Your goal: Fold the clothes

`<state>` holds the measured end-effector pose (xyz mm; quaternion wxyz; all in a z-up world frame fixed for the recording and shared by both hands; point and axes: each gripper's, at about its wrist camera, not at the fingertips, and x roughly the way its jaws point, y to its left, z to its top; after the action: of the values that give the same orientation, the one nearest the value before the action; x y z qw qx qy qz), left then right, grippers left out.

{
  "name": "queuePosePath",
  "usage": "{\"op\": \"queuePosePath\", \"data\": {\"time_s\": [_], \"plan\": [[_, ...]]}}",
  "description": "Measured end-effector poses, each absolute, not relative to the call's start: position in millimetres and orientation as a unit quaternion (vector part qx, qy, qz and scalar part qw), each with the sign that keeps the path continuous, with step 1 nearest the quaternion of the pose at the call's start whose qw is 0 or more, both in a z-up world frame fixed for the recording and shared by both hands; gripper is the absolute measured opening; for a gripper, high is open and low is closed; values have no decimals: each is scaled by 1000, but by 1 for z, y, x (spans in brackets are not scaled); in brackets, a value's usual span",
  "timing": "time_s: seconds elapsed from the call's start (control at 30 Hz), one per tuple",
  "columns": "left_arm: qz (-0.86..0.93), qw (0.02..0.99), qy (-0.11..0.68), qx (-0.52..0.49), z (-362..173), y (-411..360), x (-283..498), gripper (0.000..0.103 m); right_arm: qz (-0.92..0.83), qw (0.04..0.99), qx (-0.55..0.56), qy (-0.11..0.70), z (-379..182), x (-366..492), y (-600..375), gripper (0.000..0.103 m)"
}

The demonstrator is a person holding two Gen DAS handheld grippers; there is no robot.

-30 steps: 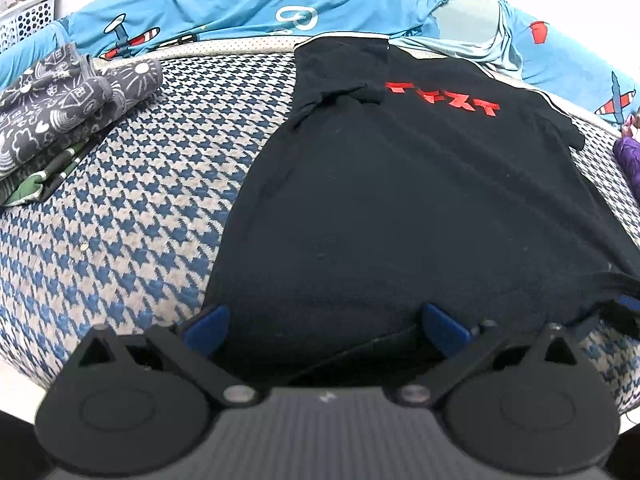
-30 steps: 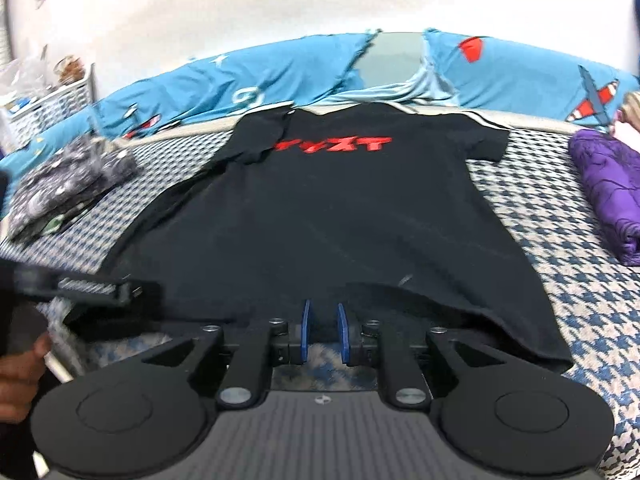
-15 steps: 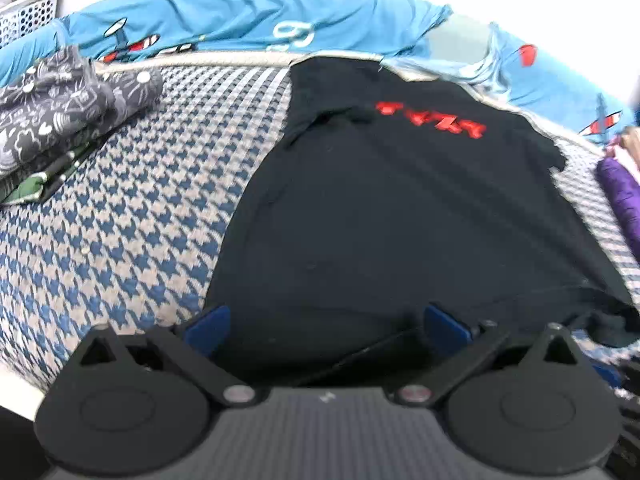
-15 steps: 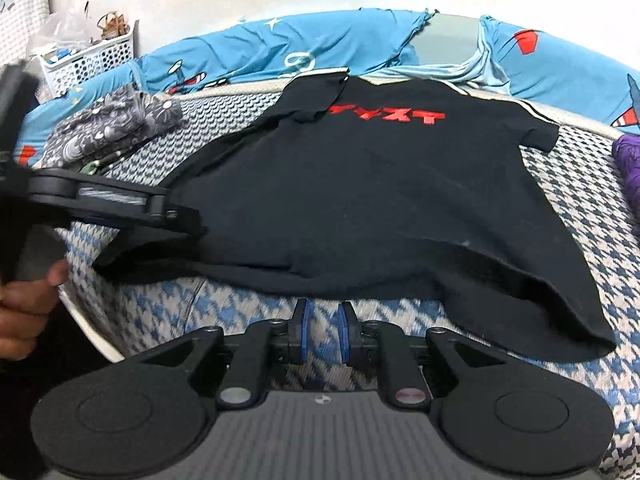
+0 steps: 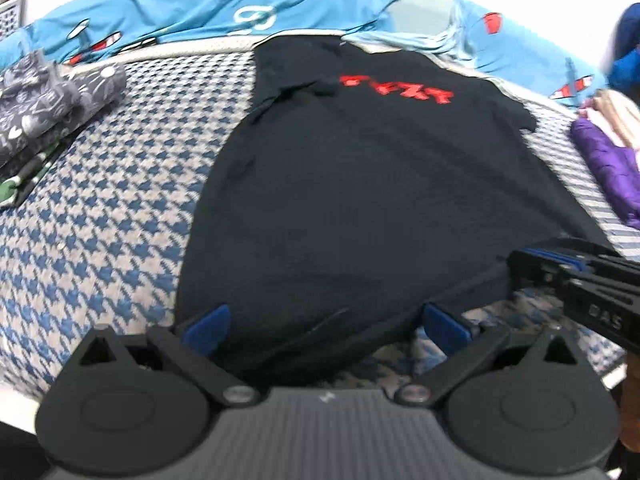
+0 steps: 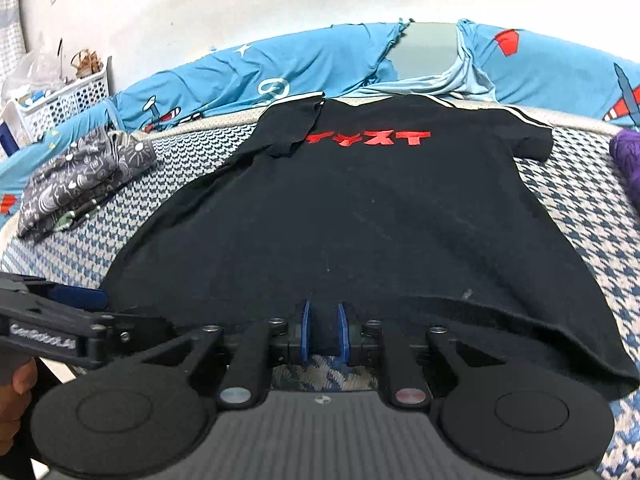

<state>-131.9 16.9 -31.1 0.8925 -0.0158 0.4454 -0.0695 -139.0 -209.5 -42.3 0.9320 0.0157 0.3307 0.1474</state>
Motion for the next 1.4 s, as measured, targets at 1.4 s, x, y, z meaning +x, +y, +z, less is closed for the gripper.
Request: {"op": "queuePosePath", "data": {"time_s": [1.4], "plan": [[-48, 894, 437, -86, -28, 38, -121, 103, 241, 909, -221, 260, -50, -194, -170, 1]]}}
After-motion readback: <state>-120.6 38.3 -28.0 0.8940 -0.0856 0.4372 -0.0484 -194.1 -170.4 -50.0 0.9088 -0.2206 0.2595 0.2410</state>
